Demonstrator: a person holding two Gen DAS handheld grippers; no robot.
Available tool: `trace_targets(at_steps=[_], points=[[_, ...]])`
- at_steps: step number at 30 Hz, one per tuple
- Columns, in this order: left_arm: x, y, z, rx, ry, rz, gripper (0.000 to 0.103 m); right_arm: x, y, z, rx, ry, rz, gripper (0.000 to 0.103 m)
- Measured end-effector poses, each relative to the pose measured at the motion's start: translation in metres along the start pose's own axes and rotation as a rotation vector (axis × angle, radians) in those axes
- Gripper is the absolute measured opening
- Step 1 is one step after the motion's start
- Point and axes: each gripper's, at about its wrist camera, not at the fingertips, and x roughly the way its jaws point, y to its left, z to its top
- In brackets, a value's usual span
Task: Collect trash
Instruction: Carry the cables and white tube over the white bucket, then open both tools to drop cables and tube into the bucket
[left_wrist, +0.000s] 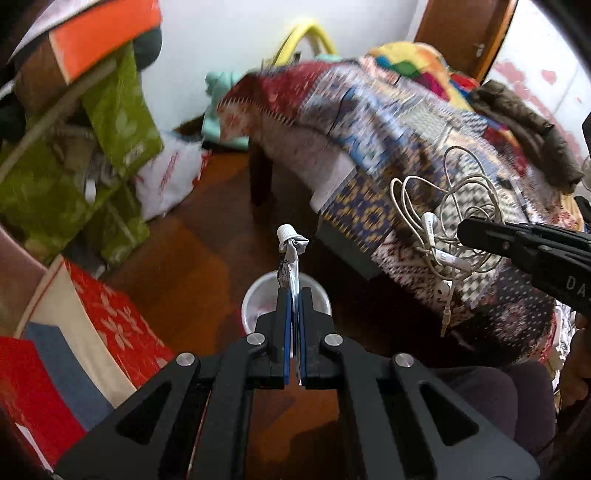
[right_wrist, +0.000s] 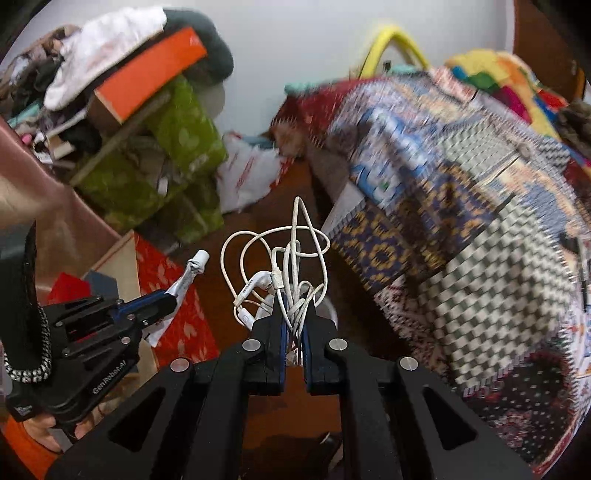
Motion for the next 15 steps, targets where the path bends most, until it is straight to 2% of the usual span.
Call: trace_targets(at_steps=[7, 15], points=[[0.05, 0.018, -0.015, -0.053, 0.119, 0.011, 0.002, 0.063, -0.001, -0.005, -0.023, 0.153, -0.001, 0.007], [0.089, 0.026, -0.021, -0.1, 0.204, 0.007, 0.002, 0.112, 0.004, 0.003, -0.031, 0.259, 0.033, 0.012]])
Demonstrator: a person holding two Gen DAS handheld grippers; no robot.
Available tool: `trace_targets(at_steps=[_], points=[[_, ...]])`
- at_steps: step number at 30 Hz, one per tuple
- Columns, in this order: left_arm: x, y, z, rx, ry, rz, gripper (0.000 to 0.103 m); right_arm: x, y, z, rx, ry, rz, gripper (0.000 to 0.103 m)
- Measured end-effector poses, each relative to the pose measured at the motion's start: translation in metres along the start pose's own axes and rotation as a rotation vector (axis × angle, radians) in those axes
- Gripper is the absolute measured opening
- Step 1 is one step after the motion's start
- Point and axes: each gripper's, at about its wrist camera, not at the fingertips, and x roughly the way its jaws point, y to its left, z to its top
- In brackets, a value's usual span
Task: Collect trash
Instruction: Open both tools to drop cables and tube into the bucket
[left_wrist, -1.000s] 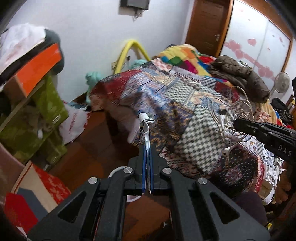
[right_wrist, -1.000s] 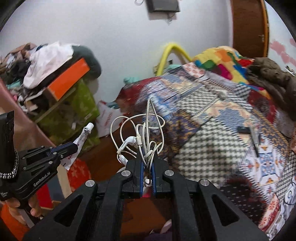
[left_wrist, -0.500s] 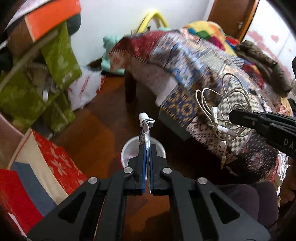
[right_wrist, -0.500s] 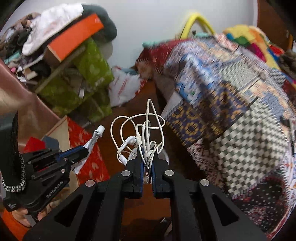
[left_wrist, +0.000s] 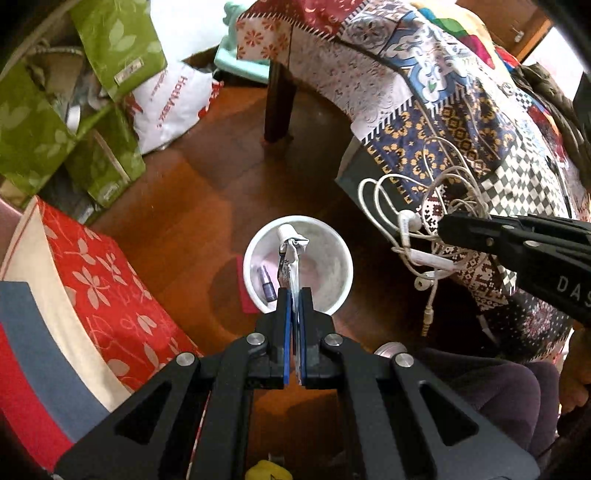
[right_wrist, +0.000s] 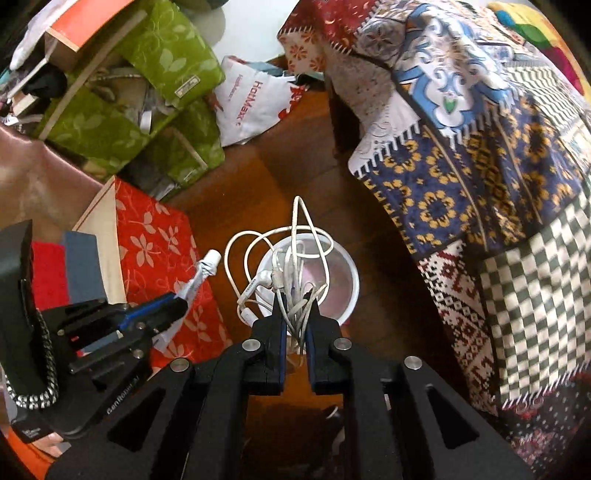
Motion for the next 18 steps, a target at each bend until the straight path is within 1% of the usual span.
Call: trace_targets(at_steps=[1, 3, 4, 5, 6, 9, 11, 12, 13, 15, 16, 18], points=[[0.003, 0.001, 0.002, -0.01, 0.006, -0.006, 0.002, 0.003, 0.0, 0.003, -0.004, 0.009, 0.001, 0.014], [0.007, 0.001, 0.006, -0.02, 0.012, -0.012, 0.002, 0.006, 0.0, 0.009, -0.005, 0.025, 0.009, 0.028], [0.01, 0.001, 0.009, -0.025, 0.016, -0.016, 0.002, 0.008, -0.002, 0.012, -0.001, 0.027, 0.008, 0.032], [0.012, 0.001, 0.011, -0.027, 0.018, -0.02, 0.002, 0.008, -0.003, 0.013, 0.003, 0.026, 0.007, 0.039], [0.015, 0.001, 0.015, -0.03, 0.022, -0.03, 0.002, 0.008, -0.004, 0.015, 0.007, 0.021, 0.011, 0.043], [0.018, -0.002, 0.022, -0.035, 0.026, -0.05, 0.002, 0.005, -0.008, 0.018, 0.009, 0.019, 0.02, 0.043], [0.021, -0.006, 0.029, -0.033, 0.029, -0.066, 0.002, 0.001, -0.012, 0.018, 0.012, 0.006, 0.01, 0.043], [0.022, -0.009, 0.032, -0.03, 0.026, -0.063, 0.004, -0.001, -0.013, 0.018, 0.01, 0.001, 0.007, 0.043], [0.022, -0.011, 0.034, -0.027, 0.022, -0.05, 0.008, -0.004, -0.014, 0.018, 0.007, -0.005, 0.002, 0.043], [0.022, -0.014, 0.038, -0.022, 0.014, -0.033, 0.03, -0.01, -0.015, 0.016, -0.003, -0.019, -0.02, 0.043], [0.02, -0.015, 0.039, -0.02, 0.001, -0.031, 0.032, -0.013, -0.015, 0.015, -0.008, -0.026, -0.027, 0.043], [0.016, -0.017, 0.04, -0.009, -0.01, -0.033, 0.033, -0.02, -0.016, 0.012, -0.016, -0.039, -0.036, 0.043]])
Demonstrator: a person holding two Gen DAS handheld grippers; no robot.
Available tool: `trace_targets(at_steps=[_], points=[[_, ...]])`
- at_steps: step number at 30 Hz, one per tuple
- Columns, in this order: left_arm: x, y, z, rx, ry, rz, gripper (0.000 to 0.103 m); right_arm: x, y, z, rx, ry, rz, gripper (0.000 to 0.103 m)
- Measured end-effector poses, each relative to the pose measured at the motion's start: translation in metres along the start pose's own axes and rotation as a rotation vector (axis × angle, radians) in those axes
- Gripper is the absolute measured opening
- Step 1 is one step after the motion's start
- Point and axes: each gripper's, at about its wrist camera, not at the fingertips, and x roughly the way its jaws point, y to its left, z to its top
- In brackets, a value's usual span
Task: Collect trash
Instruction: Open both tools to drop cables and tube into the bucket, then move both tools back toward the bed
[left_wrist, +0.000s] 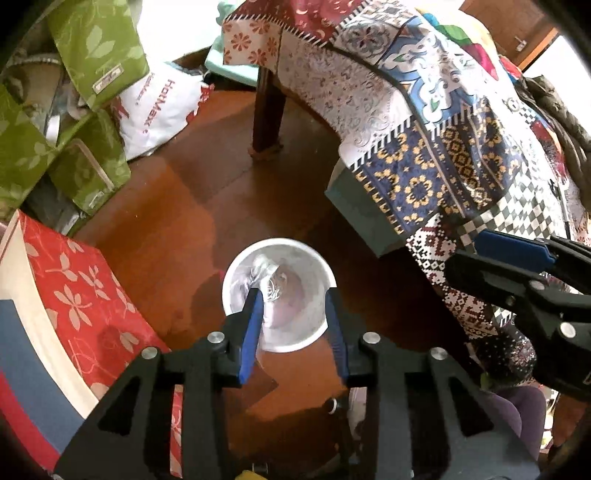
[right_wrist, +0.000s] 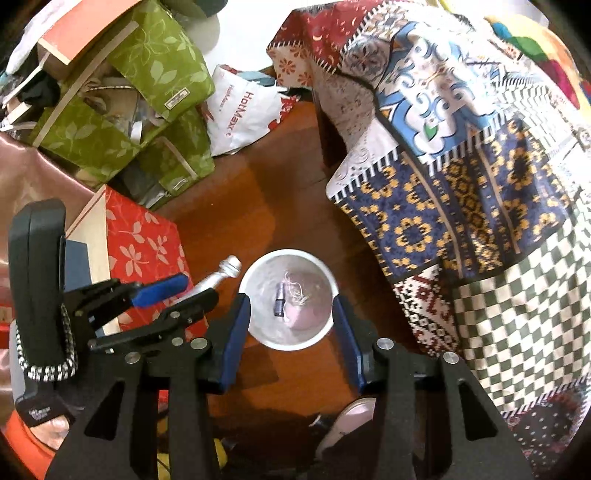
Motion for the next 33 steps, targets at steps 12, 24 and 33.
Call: trace_targets(at_steps=[12, 24, 33], points=[[-0.059, -0.019, -0.012, 0.059, -0.098, 0.007, 0.033, -0.052, -0.002, -0.019, -0.012, -0.108, -0.039, 0.043], [-0.157, -0.058, -0.03, 0.135, -0.286, 0.007, 0.033, -0.133, -0.005, -0.052, 0.01, -0.277, -0.074, 0.043], [-0.211, -0.11, -0.036, 0.195, -0.413, -0.024, 0.033, -0.202, -0.029, -0.084, 0.043, -0.428, -0.138, 0.043]])
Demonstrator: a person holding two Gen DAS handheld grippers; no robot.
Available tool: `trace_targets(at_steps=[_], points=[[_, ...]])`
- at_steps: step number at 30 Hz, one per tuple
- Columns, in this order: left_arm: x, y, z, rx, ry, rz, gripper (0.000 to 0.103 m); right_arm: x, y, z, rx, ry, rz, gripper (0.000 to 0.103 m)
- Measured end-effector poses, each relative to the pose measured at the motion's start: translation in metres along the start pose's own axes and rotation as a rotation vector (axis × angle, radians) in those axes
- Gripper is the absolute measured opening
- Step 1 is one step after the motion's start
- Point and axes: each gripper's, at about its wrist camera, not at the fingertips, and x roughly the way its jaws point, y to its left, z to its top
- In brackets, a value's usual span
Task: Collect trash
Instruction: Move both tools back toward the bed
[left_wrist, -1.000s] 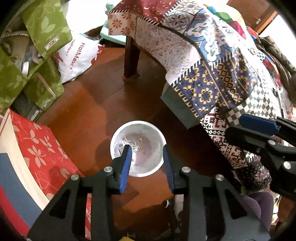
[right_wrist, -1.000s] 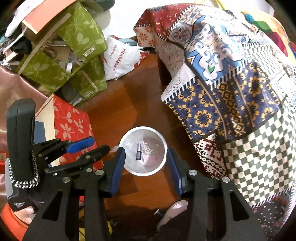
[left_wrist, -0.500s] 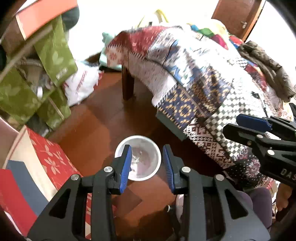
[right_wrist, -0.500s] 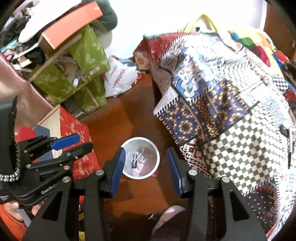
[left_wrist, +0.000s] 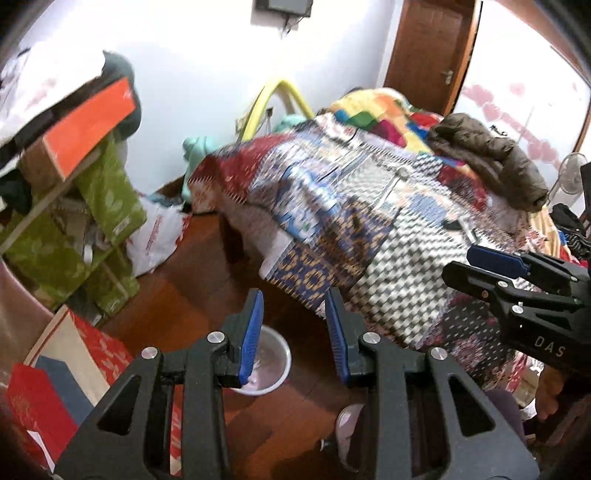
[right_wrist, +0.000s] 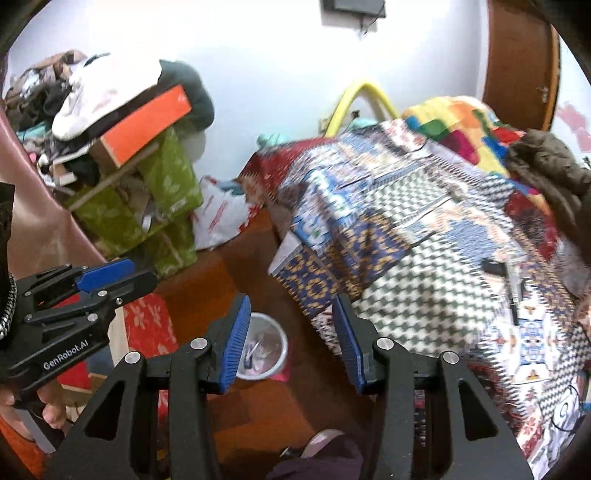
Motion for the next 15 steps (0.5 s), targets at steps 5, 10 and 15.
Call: trace_targets(at_steps=[5, 10, 15], points=[[-0.009, -0.042, 0.016, 0.052, -0.04, -0.031, 0.033, -0.033, -0.028, -0.003, 0.024, -0.064, -0.044, 0.043], [-0.011, -0.086, 0.033, 0.107, -0.072, -0.075, 0.033, -0.062, -0.06, -0.005, 0.058, -0.117, -0.094, 0.043], [-0.007, -0.129, 0.048, 0.161, -0.089, -0.116, 0.035, -0.082, -0.095, -0.008, 0.095, -0.15, -0.139, 0.043]])
